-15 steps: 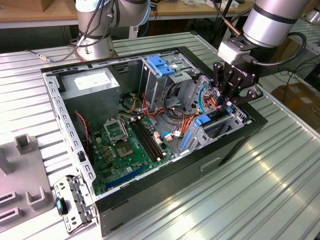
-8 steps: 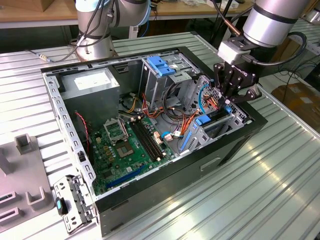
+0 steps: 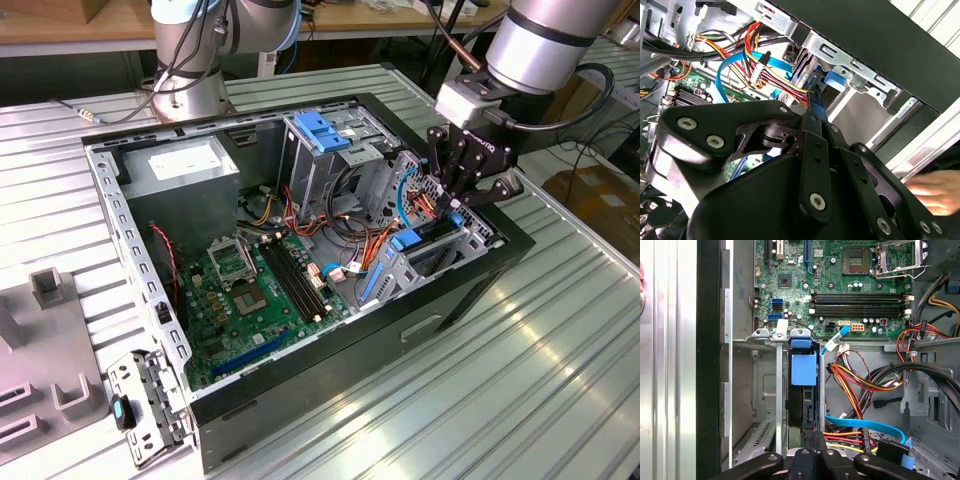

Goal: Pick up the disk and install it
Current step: 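Insert the second disk wire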

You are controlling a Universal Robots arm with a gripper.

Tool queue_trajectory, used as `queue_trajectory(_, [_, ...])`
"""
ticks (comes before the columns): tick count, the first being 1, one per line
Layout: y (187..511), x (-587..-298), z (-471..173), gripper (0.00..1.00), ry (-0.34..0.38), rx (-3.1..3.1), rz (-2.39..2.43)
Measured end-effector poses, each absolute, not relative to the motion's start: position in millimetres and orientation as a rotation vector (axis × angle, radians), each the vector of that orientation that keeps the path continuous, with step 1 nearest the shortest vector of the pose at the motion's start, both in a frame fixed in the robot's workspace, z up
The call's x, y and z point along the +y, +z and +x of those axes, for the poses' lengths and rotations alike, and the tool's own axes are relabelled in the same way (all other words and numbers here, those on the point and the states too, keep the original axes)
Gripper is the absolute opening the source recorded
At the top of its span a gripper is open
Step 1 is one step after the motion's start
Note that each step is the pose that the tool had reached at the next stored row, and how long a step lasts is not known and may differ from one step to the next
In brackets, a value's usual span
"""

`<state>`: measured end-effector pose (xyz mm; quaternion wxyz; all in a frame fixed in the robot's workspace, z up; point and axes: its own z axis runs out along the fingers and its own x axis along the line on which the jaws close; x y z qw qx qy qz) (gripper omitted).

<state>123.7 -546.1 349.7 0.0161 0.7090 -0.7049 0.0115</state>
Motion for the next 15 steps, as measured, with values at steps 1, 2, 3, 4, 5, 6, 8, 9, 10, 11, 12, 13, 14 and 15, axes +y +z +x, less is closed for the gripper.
queue_trajectory(1, [350,-546,124,0.11,0.036,-2.192,2.205])
queue_trajectory(2, [350,-546,124,0.11,0.036,-2.192,2.205])
queue_trajectory(3, [350,-546,124,0.11,0.036,-2.192,2.205])
queue_trajectory(4, [350,-546,124,0.11,0.036,-2.192,2.205])
queue_trajectory(5, [350,-546,124,0.11,0.036,-2.192,2.205])
queue_trajectory(6, [350,-546,124,0.11,0.036,-2.192,2.205])
queue_trajectory(8, [350,-546,123,0.11,0.036,-2.192,2.205])
queue_trajectory(9, [350,-546,122,0.11,0.036,-2.192,2.205])
queue_trajectory(10, [350,-546,119,0.11,0.036,-2.192,2.205])
queue_trajectory(11, [350,-546,118,0.11,0.036,-2.192,2.205])
queue_trajectory(12, [351,-546,118,0.11,0.036,-2.192,2.205])
queue_trajectory(13, [354,-546,118,0.11,0.035,-2.192,2.205])
queue_trajectory(14, [357,-546,118,0.11,0.035,-2.193,2.205])
queue_trajectory(15, [360,-546,118,0.11,0.034,-2.193,2.206])
